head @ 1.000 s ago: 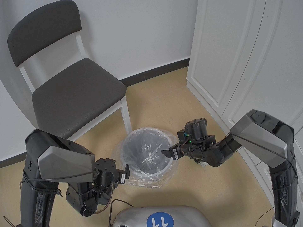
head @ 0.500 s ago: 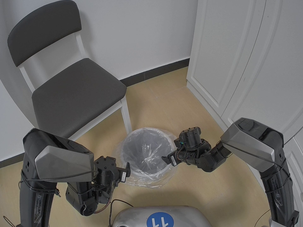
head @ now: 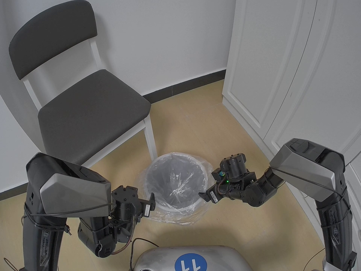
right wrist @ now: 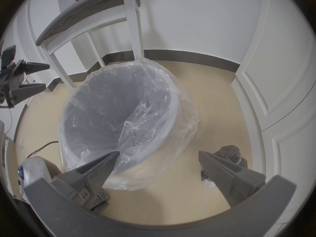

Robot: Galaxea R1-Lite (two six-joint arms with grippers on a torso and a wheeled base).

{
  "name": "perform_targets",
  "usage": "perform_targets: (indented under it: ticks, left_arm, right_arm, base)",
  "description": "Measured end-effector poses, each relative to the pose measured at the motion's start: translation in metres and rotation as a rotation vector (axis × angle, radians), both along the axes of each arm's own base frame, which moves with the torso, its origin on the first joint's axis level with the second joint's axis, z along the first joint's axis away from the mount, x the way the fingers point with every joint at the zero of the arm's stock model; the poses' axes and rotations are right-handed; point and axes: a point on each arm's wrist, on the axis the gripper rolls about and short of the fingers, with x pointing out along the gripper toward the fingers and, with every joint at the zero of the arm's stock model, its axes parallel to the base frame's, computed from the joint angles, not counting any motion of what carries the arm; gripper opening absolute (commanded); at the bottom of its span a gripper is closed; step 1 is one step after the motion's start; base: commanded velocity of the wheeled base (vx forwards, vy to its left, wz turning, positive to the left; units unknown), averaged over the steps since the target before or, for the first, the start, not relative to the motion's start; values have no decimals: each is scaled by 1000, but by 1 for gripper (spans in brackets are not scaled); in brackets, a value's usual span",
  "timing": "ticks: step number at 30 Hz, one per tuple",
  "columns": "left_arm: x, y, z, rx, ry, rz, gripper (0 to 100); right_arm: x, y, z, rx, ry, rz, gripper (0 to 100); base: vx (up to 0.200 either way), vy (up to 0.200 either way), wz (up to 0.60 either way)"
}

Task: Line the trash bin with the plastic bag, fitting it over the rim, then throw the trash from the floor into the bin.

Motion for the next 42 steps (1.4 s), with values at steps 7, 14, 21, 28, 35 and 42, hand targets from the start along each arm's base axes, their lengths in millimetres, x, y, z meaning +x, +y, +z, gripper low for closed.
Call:
perform_targets:
  ticks: [7, 14, 21, 28, 35, 42]
  left_arm:
    - [0, 0, 0, -1, 0, -1, 100]
    - [0, 0, 0, 0, 1, 0, 100]
    - [0, 0, 0, 0, 0, -1, 100]
    - [-1, 0, 0, 1, 1, -2, 100]
    - [-1, 0, 0, 2, 2, -3, 100]
    - [-1, 0, 0, 2, 2, -3, 100]
  right_arm:
    - [-7, -7, 1, -38, 9, 44, 100]
    - [-9, -8, 2, -37, 4, 47, 100]
    - [-7, -4, 10, 9, -85, 49, 100]
    - [-11, -4, 6, -4, -77, 59, 100]
    - [-15, -7, 0, -45, -69, 84, 100]
    - [-22, -7, -2, -70, -57, 108, 100]
  base:
    - [0, 0, 0]
    - [0, 0, 0]
    - [0, 0, 0]
    - [0, 0, 0]
    - [0, 0, 0]
    - [0, 0, 0]
